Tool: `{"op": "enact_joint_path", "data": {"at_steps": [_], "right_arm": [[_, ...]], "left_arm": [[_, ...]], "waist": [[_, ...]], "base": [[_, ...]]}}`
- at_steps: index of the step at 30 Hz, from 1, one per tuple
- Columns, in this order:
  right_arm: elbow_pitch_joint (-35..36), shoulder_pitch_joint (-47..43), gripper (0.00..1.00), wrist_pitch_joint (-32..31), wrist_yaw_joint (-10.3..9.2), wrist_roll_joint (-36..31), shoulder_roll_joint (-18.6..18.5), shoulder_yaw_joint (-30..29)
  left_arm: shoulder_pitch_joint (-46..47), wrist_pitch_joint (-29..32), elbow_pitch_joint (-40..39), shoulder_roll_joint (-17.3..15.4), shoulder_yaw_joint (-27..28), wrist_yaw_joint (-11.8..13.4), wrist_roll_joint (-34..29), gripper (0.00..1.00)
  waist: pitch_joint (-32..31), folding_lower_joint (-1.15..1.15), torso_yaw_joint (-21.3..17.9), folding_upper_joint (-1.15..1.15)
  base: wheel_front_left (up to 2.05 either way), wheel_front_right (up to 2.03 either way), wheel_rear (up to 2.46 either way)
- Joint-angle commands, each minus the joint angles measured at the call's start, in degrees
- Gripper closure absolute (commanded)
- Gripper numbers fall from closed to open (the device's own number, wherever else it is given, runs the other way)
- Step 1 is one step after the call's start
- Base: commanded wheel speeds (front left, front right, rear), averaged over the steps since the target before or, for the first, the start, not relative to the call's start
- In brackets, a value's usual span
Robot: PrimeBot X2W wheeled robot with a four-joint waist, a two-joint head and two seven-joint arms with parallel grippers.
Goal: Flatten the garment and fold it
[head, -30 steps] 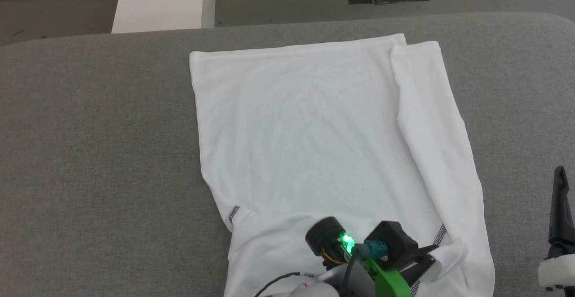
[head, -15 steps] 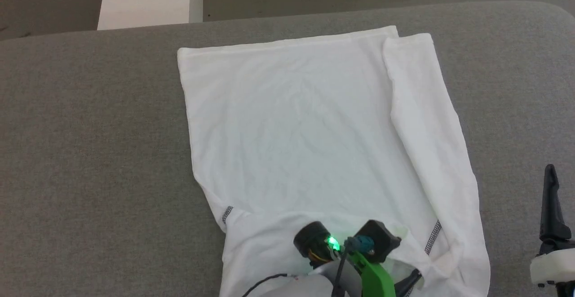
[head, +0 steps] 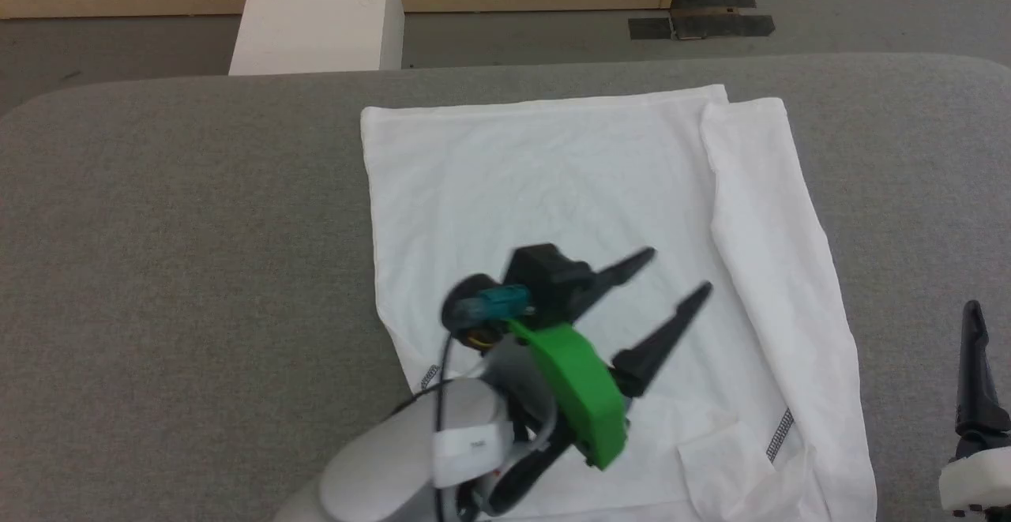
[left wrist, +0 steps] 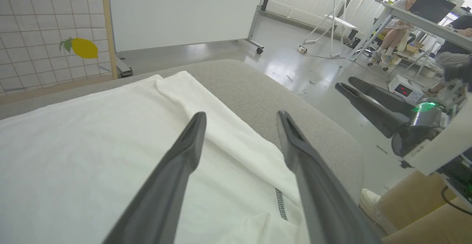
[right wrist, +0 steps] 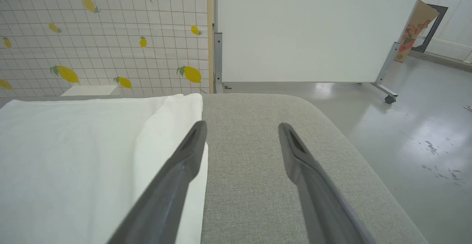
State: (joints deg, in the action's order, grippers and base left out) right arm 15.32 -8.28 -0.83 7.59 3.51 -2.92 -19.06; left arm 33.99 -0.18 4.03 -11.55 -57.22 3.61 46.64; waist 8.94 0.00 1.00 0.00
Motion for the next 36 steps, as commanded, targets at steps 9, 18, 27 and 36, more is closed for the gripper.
{"op": "enact_joint_path", "data": {"at_steps": [9, 18, 27, 36], "right_arm": [[0.6, -1.8, 0.00, -0.2, -0.10, 0.4, 0.0, 0.2], [-0.3, -3.1, 0.00, 0.0, -0.10, 1.0, 0.0, 1.3], [-2.1, -3.7, 0.00, 0.5, -0.10, 2.0, 0.0, 2.1], [0.3, 3.9, 0.00, -3.0, -0.10, 3.2, -0.5, 2.5]], "left_arm": [[-14.3, -13.9, -15.3, -11.5, 17.6, 16.0, -2.4, 0.00], [-34.4, -14.8, -23.1, -11.2, 39.3, 22.1, -15.4, 0.00], [-44.5, -14.8, -20.2, -8.1, 43.3, 19.0, -24.0, 0.00], [-43.3, -14.8, -20.1, -4.1, 45.0, 14.8, -26.8, 0.00]], "waist": [[-1.3, 0.00, 1.0, 0.00], [-1.8, 0.00, 1.3, 0.00], [-2.5, 0.00, 1.1, 0.00], [1.0, 0.00, 1.4, 0.00]], "base": [[0.00, 0.00, 0.00], [0.00, 0.00, 0.00], [0.00, 0.00, 0.00], [0.00, 0.00, 0.00]]}}
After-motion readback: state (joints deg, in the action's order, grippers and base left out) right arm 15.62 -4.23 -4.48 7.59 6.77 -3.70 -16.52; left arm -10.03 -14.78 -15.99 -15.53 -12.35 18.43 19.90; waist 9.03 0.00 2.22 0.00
